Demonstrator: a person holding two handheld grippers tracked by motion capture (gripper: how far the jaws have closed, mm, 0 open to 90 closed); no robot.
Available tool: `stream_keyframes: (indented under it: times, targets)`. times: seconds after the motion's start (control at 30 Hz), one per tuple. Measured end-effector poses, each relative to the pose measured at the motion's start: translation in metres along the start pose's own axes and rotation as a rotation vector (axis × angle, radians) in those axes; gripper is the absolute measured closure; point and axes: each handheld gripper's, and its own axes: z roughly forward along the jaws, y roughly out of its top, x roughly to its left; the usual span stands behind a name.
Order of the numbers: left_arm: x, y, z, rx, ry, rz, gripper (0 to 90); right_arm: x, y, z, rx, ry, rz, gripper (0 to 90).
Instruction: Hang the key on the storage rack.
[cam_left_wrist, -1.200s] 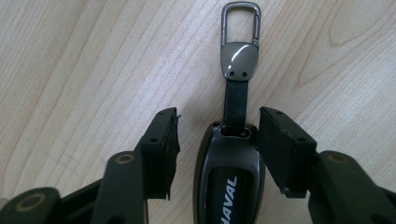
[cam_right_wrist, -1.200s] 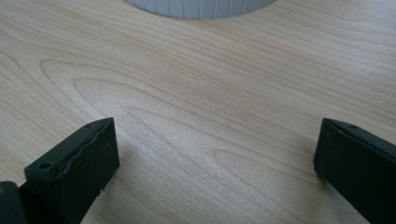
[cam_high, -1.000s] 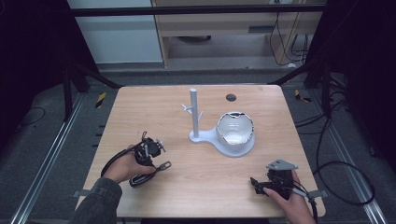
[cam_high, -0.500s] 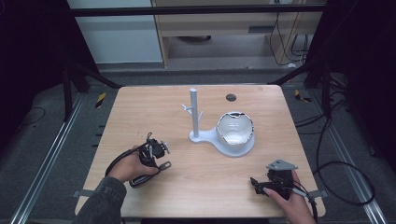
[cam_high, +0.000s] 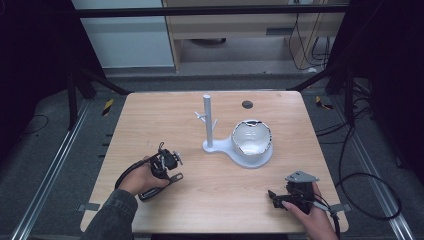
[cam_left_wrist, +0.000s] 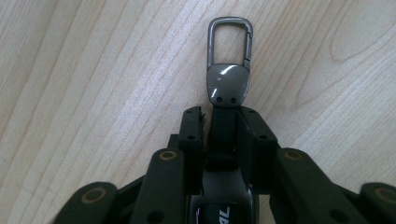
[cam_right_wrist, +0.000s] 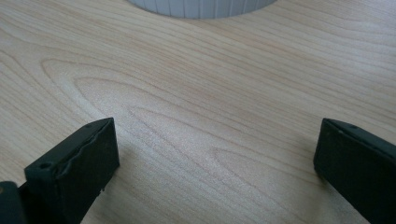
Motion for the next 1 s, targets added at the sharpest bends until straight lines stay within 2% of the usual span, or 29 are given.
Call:
stream_keyframes:
  times: [0.17, 0.4, 0.53, 0.73, 0.8, 0.93, 0.97, 1.0]
  targets:
    - [0.001, -0.001, 0.0, -0.009, -0.002, -0.003, 78.8, 0.0, 0.0, 0.0, 0.0, 0.0, 0.0, 0.4]
    - [0.001, -0.008, -0.003, -0.042, 0.008, -0.025, 79.7, 0.0, 0.0, 0.0, 0.0, 0.0, 0.0, 0.4]
    - [-0.001, -0.016, -0.008, -0.092, 0.021, -0.041, 79.8, 0.0, 0.0, 0.0, 0.0, 0.001, 0.0, 0.4]
    - [-0.005, -0.024, -0.013, -0.135, 0.041, -0.032, 79.9, 0.0, 0.0, 0.0, 0.0, 0.0, -0.001, 0.4]
    - [-0.005, -0.028, -0.017, -0.172, 0.056, -0.046, 79.9, 0.0, 0.0, 0.0, 0.0, 0.001, -0.001, 0.4]
    - [-0.003, -0.035, -0.023, -0.207, 0.07, -0.075, 80.0, 0.0, 0.0, 0.0, 0.0, 0.0, -0.001, 0.4]
    - [-0.004, -0.039, -0.031, -0.242, 0.083, -0.096, 80.0, 0.0, 0.0, 0.0, 0.0, 0.0, 0.0, 0.4]
    - [-0.004, -0.039, -0.031, -0.242, 0.083, -0.096, 80.0, 0.0, 0.0, 0.0, 0.0, 0.0, 0.0, 0.4]
